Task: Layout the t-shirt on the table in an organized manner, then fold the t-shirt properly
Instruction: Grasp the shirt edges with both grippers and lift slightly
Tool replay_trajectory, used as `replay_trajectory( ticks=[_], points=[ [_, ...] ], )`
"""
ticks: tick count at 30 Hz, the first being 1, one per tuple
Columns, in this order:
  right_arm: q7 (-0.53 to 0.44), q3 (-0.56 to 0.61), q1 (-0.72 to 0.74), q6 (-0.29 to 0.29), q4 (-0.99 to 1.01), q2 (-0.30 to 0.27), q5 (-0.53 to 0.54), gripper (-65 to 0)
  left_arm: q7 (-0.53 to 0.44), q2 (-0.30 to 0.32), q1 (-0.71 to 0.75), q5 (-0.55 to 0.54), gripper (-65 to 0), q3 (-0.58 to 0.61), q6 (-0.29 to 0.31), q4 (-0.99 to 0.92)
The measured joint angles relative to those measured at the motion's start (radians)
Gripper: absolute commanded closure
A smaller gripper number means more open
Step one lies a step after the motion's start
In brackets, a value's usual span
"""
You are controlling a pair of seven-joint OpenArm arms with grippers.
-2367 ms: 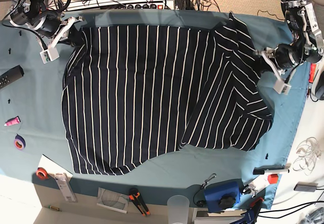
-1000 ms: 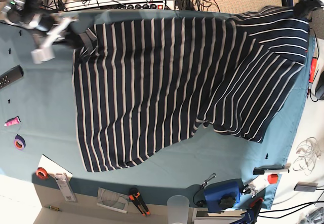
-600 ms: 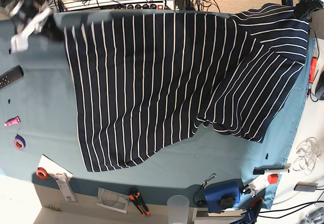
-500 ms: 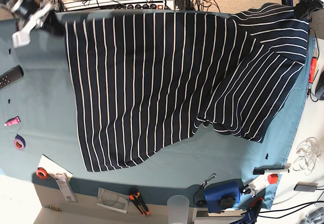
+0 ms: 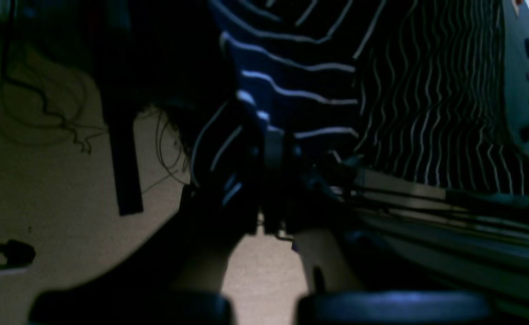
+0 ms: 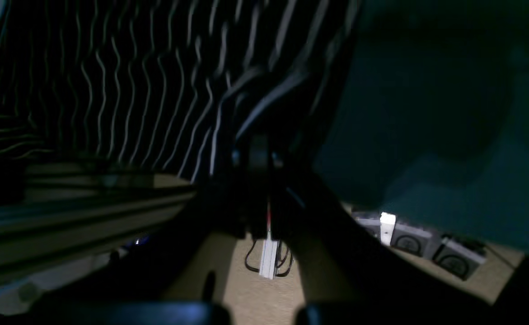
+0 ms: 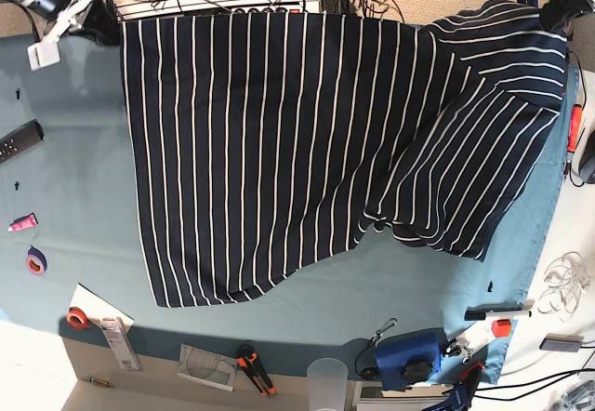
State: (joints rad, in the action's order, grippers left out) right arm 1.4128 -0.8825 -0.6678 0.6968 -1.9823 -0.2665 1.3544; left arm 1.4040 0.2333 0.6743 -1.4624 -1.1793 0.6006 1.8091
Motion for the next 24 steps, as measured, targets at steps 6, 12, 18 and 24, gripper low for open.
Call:
replay_trajectory(
  ticks=[6,12,18,24],
  points=[
    [0.004,0.0,0.088,0.0,0.0,0.001,-0.101,0.0,0.002,0.012,-0.074,0.003,0.0,0.12,0.008,0.0],
    [-0.04,0.01,0.181,0.0,0.0,0.001,-0.261,0.0,-0.082,0.005,-0.205,0.118,0.0,0.244,-0.031,0.0],
    [-0.171,0.189,0.248,-0.017,0.043,0.001,-0.515,0.0,-0.154,0.014,-0.338,0.28,0.0,0.271,-0.072,-0.001],
    [-0.331,0.343,0.36,-0.109,0.189,0.001,-0.748,0.0,-0.243,0.04,-0.415,0.449,0.0,0.478,-0.104,-0.003]
  ],
)
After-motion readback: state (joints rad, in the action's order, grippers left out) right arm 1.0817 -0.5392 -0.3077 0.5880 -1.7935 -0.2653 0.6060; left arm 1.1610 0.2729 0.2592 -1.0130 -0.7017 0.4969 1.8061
